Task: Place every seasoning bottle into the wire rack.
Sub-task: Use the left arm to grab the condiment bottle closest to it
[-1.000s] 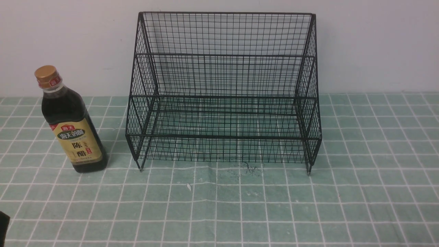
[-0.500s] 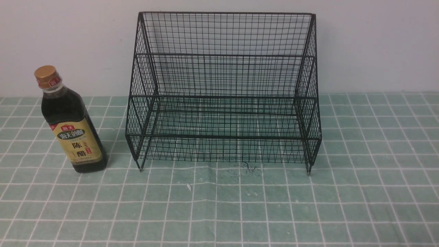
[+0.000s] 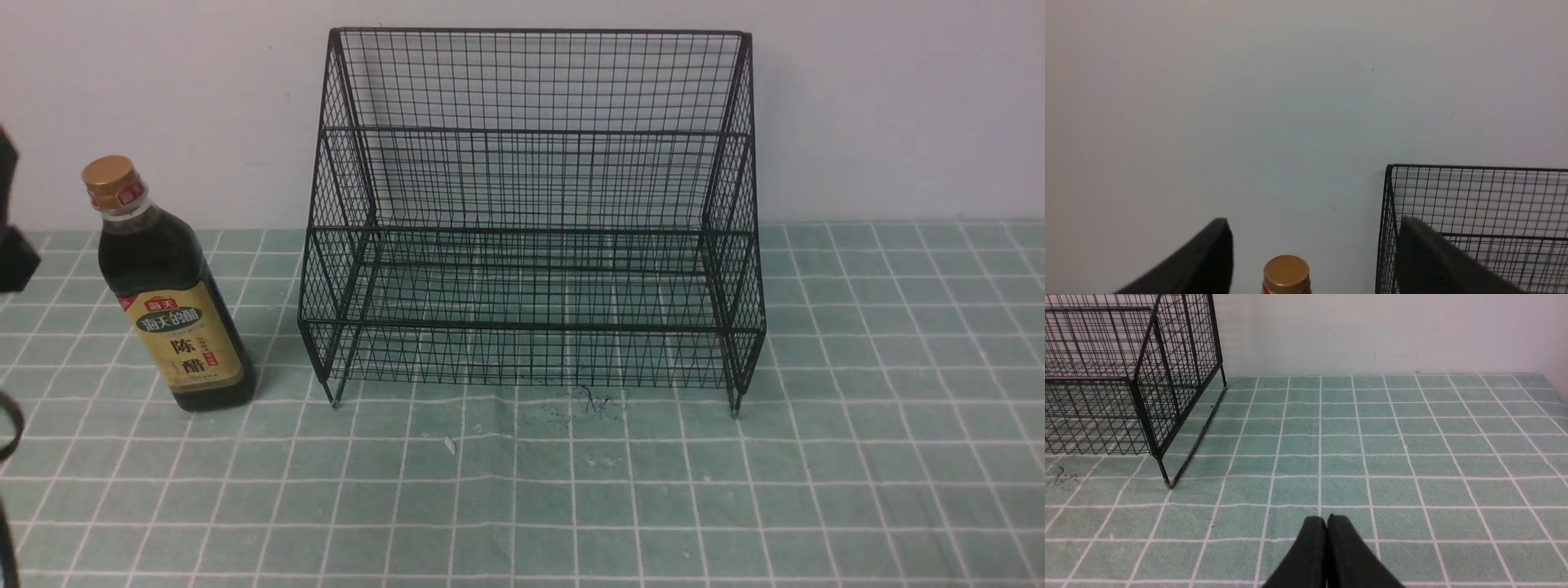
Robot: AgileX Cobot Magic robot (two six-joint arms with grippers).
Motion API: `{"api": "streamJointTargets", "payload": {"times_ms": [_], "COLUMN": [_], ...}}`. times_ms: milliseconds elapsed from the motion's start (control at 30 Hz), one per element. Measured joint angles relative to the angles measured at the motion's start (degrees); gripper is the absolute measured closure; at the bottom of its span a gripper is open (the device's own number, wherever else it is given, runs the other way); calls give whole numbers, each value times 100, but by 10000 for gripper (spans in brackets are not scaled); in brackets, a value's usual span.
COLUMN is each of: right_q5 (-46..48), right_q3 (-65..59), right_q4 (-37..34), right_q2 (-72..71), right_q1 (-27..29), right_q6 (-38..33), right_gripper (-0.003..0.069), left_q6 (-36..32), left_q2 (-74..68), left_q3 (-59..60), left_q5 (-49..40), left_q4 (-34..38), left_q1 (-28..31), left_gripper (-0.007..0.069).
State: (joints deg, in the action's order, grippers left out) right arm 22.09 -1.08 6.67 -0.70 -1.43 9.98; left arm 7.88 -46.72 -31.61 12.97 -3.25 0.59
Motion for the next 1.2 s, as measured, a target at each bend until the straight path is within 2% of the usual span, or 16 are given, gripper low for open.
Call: {"api": "streamJointTargets", "payload": {"times_ms": [100,233,433,533,733,900,967,1067,1100,1200], "right_q5": [0,0,0,0,0,0,0,0,0,0], "right_q3": [0,0,0,0,0,0,0,0,0,0], "right_q4": [0,0,0,0,0,0,0,0,0,0], "right_q2": [0,0,0,0,0,0,0,0,0,0], "right_q1": [0,0,0,0,0,0,0,0,0,0], "right_q6": [0,0,0,0,-11,-11,-11,-11,-11,-11], "right_gripper": [673,673,673,673,673,673,673,673,673,673], "left_q6": [4,4,-3,-85,-592,-683,-683,-687,-687,-687], "left_q2": [-732,-1625,-2631,-2932,-3482,-3759,-3871,-4042,-4047,-4068], "left_q3": [-329,-714,-1090,-1168,-1194,-1200,-1200,-1200,-1200,-1201], "left_q5": [181,504,869,1017,1482,1505,1519,1524,1524,1497], "left_q4": [0,0,19,186,973,1098,1097,1097,1097,1097], "left_q1": [0,0,0,0,0,0,0,0,0,0], "left_gripper": [37,13,11,11,16,23,38,132,141,328]}}
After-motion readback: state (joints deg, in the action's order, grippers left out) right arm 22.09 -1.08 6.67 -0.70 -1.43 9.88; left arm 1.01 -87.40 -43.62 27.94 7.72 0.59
